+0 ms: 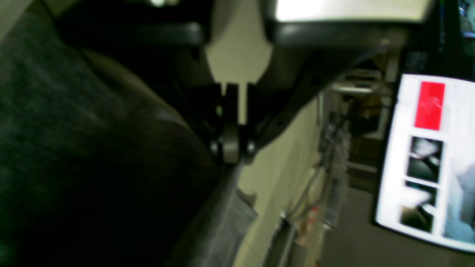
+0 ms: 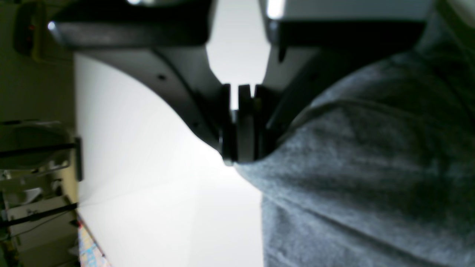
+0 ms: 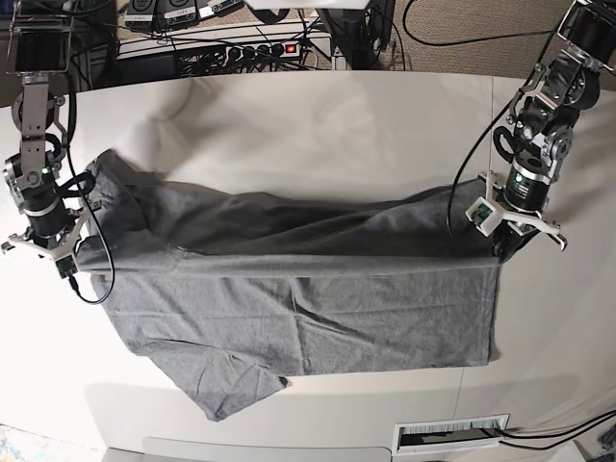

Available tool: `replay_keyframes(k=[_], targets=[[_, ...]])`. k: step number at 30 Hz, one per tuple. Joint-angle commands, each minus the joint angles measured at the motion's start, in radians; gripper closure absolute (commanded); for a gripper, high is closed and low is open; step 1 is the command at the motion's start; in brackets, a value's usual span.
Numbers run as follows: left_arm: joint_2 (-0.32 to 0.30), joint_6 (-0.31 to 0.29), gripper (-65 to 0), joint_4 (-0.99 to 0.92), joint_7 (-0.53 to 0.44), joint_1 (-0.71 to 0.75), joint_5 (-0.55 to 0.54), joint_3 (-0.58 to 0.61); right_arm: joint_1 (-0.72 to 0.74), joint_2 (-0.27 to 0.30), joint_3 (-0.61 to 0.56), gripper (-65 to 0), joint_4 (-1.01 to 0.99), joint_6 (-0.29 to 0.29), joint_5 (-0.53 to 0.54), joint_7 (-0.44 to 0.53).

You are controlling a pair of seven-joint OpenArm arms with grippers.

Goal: Fold the T-shirt properly
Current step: 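Carry both grippers across the shirt, folding the held edge over, then open both grippers and raise them off the folded shirt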

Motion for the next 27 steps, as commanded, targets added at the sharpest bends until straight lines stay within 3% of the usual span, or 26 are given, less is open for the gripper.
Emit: replay_keyframes(k=[1, 3, 5, 6, 13, 14, 16, 18, 20, 23, 27], targets=[[-0.017, 0.03, 0.0, -0.003, 0.006, -0.02, -0.006, -0.011, 0.018, 0.021, 0.014, -2.2, 0.01, -0.031, -0.013, 0.006], [-0.014, 0.03, -1.4, -0.018, 0.008, -0.021, -0.006, -0.011, 0.018, 0.018, 0.013, -13.4, 0.011, -0.03, -0.013, 0.006], [-0.014, 0.03, -13.1, -0.023, 0.007, -0.022, -0.006, -0.011, 0.02, 0.018, 0.013, -23.0, 0.012, -0.031, -0.014, 0.008], [-0.015, 0.03, -15.8, -0.023, 0.007, -0.022, -0.006, -0.011, 0.021, 0.018, 0.013, -24.5, 0.012, -0.031, -0.014, 0.007], [-0.014, 0.022, -16.0, -0.02, 0.008, -0.016, -0.006, -0.011, 0.023, 0.018, 0.013, -24.5, 0.015, -0.031, 0.023, -0.038], [-0.014, 0.002, -15.9, -0.013, 0.008, -0.011, -0.007, -0.009, 0.023, 0.018, 0.013, -24.4, 0.021, -0.031, 0.059, -0.069], [-0.014, -0.098, -15.8, 0.009, 0.006, 0.005, -0.013, -0.008, 0.023, 0.018, 0.013, -23.4, 0.04, -0.024, 0.152, -0.144], [-0.013, -0.219, -13.0, 0.029, 0.006, 0.009, -0.076, 0.001, 0.021, 0.018, 0.013, -17.8, 0.066, 0.018, 0.242, -0.206], [-0.001, -0.309, -8.7, 0.032, 0.003, 0.005, -0.14, 0.004, 0.021, 0.018, 0.013, -16.2, 0.087, 0.064, 0.309, -0.239], [0.034, -0.327, -0.4, 0.032, 0.004, -0.003, -0.148, 0.004, 0.02, 0.018, 0.013, -15.9, 0.092, 0.096, 0.346, -0.25], [0.067, -0.327, 0.0, 0.03, 0.004, -0.021, -0.149, 0.004, 0.015, 0.018, -0.024, -5.8, 0.092, 0.108, 0.357, -0.291]])
